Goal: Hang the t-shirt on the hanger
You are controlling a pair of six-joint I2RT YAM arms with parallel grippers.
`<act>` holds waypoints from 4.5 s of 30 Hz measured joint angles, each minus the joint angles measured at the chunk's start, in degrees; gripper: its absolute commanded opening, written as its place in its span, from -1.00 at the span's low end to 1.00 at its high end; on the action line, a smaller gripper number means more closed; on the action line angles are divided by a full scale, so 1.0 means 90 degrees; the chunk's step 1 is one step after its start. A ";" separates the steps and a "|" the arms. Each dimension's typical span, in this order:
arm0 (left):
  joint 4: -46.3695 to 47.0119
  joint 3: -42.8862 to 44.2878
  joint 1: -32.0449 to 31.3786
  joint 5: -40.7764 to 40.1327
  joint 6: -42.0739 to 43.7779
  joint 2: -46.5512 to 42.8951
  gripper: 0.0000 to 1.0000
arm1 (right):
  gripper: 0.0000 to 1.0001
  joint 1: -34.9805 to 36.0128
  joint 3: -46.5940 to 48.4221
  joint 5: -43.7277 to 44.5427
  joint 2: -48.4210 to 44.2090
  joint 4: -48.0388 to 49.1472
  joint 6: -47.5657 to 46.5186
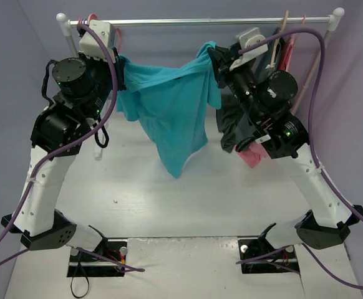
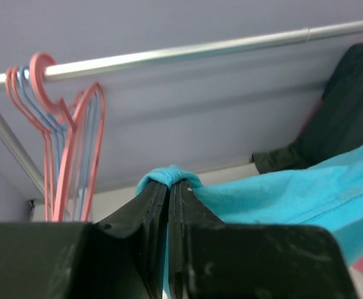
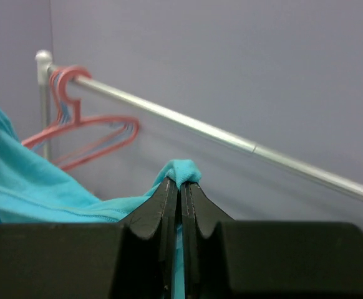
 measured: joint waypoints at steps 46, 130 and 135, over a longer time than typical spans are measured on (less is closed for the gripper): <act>0.1103 -0.7820 0.0143 0.0831 -0.3172 -0.0308 -0.21 | -0.91 -0.0257 -0.5238 -0.1056 0.1256 -0.1180 0.2820; -0.1275 0.0920 0.3055 0.2030 -0.0308 0.1622 -1.00 | 0.37 -0.0750 -0.4668 -0.1285 -0.0257 -0.1814 0.2297; -0.1093 0.0381 0.2841 0.2055 -0.0323 0.1314 -1.00 | 0.37 -0.0750 -0.4668 -0.1285 -0.0257 -0.1814 0.2305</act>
